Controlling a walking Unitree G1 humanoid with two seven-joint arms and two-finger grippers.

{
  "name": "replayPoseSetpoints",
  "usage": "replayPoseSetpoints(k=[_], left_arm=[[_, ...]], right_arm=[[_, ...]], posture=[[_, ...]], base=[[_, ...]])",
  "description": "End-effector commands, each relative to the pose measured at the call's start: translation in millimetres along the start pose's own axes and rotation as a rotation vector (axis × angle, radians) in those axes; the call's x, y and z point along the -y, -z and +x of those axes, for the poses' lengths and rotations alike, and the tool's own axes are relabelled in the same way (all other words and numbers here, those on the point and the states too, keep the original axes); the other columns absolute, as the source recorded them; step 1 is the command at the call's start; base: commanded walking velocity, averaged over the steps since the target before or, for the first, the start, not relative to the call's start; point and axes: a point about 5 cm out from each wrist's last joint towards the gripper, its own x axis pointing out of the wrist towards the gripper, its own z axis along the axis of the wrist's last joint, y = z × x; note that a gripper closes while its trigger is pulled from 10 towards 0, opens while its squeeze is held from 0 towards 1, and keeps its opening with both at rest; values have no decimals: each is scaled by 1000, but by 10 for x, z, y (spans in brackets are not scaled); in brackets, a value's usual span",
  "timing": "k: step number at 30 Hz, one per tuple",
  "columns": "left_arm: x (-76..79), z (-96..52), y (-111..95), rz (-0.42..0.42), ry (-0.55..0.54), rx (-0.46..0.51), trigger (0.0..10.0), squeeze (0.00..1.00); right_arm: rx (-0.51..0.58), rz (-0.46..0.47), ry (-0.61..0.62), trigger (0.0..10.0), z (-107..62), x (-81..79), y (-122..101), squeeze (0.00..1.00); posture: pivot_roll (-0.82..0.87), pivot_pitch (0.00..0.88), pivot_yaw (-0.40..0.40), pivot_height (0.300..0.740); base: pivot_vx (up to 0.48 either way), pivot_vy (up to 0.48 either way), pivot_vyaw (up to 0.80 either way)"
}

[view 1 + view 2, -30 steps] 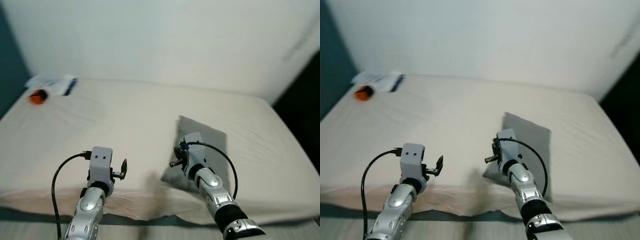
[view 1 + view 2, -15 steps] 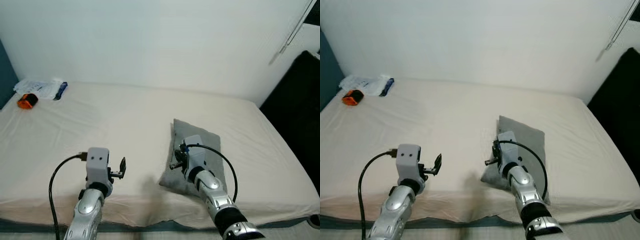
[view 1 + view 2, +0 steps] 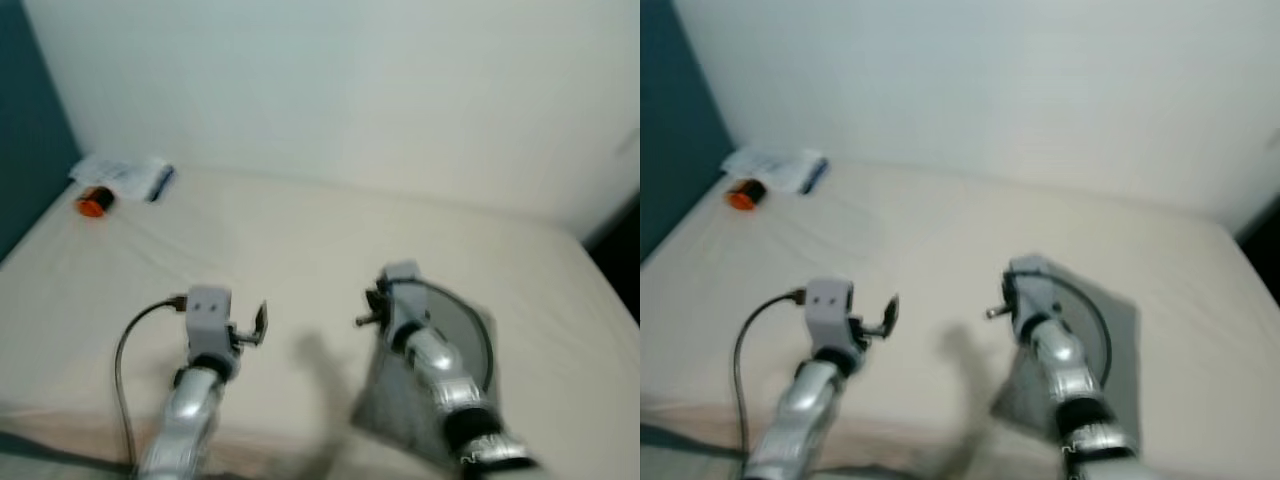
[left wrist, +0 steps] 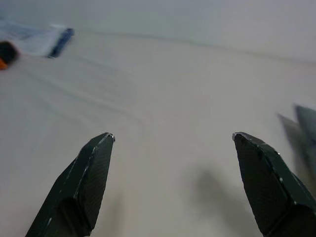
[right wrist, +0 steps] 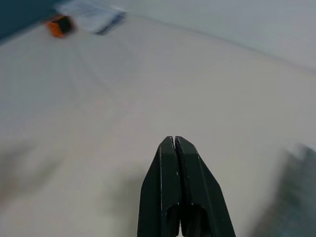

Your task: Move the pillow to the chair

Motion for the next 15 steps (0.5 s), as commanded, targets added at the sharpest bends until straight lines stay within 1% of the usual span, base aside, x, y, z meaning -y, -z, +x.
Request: replayPoseSetpoints(k=[1, 15], left_arm=[[114, -8, 44, -6, 39, -13, 10000, 0], [96, -2, 35, -5, 45, -4, 10000, 0]], right_arm=[[-53, 18, 62, 10000, -139, 185, 174, 0], [-51, 25, 63, 10000, -132, 176, 168, 0]], posture=[[33, 0, -126, 740], [36, 0, -124, 740]], base=[[0, 0, 0], [0, 0, 0]])
